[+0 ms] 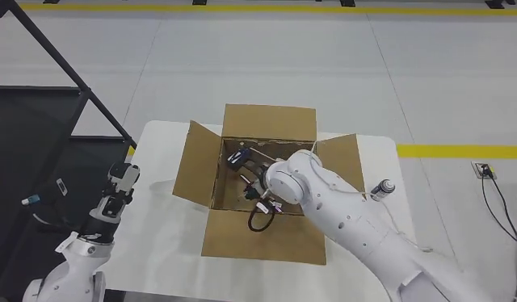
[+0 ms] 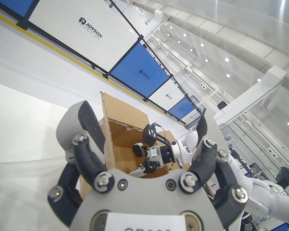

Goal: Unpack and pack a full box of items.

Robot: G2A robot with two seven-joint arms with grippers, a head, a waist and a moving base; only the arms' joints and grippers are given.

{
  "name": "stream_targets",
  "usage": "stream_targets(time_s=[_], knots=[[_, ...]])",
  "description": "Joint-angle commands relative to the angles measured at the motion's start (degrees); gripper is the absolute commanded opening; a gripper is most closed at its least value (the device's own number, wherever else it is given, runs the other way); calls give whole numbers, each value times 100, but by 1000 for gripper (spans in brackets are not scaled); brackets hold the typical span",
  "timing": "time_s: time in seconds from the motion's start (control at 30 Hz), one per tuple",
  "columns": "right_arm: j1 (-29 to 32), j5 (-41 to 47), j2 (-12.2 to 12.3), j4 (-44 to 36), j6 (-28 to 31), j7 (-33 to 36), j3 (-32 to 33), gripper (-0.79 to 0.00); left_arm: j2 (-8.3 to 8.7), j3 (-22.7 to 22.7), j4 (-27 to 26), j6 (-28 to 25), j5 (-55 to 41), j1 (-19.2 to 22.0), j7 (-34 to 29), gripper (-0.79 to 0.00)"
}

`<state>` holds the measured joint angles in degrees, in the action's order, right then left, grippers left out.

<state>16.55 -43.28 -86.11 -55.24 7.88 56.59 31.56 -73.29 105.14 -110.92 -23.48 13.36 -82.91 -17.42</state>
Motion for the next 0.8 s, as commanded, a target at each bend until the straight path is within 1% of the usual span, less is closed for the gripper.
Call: stream_targets(time_s=[0.0, 0.37, 0.47, 0.63, 0.77], knots=[[-64, 175, -77, 250, 73, 45, -32, 0, -1, 0, 0, 1, 2, 0, 3, 0], [-64, 175, -77, 250, 73, 45, -32, 0, -1, 0, 0, 1, 2, 0, 3, 0], [0, 113, -102, 191, 22, -106, -53, 0, 1, -20, -11, 19, 0, -8, 4, 0], [-150, -84, -327, 518, -347, -113, -276, 0, 24, -104, 57, -26, -116, 17, -131, 0], [-295, -104, -577, 1036, -307, -104, -491, 0, 47, -127, 126, -83, -233, 52, -246, 0]])
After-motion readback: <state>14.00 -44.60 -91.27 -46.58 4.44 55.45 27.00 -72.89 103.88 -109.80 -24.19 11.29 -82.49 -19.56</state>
